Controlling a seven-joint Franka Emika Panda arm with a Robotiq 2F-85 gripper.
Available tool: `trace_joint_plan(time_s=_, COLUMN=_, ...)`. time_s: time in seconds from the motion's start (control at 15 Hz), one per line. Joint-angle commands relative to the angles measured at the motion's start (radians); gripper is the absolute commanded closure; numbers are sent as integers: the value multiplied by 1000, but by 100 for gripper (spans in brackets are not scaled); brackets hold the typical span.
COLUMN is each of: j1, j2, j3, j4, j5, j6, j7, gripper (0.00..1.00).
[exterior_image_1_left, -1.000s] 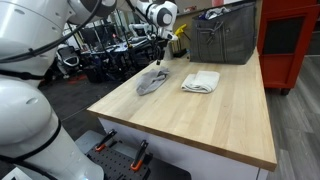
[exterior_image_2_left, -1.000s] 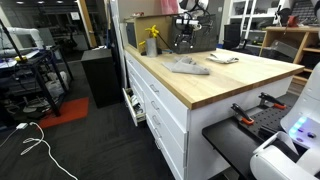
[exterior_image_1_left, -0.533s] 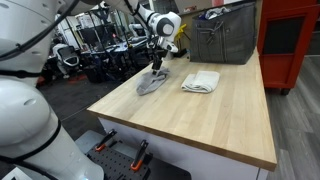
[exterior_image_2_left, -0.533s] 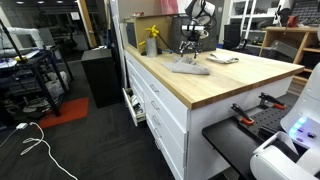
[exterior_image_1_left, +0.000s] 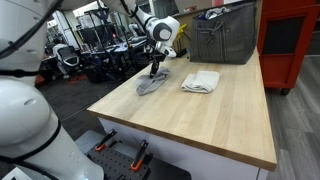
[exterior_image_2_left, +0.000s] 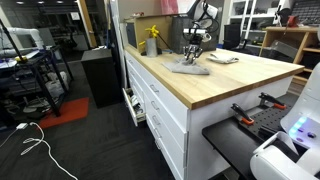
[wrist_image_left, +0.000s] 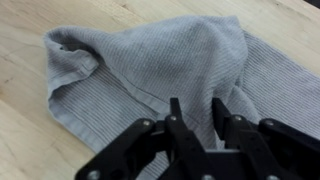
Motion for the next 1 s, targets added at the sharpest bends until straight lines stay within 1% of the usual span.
trace_joint_plan(time_s=0.0, j1=10, j2=-63, j3=-14, j4=-48, j5=8, j6=60, j7=-5, gripper=95)
trace_joint_plan(time_s=0.07, j1=11, j2=-71, j3=-14, j4=-50, j5=4, j6=73, j7=-5, gripper=99)
trace_joint_plan(time_s=0.4, j1=13, j2=-152, j3=-10, j4=-108, j5=3, j6=122, j7=-18, gripper=99)
trace_joint_plan(time_s=0.53, j1=17, j2=-205, j3=-11, j4=-170, j5=1, j6=124, j7=-21, gripper=99)
trace_joint_plan(time_s=0.73, j1=29, j2=-292, j3=-17, j4=-298, j5=0, j6=133, j7=22, gripper=99)
trace_joint_plan(time_s=0.93, j1=43, j2=-381, j3=-18, j4=-444, j5=12, j6=186, j7=86, gripper=99)
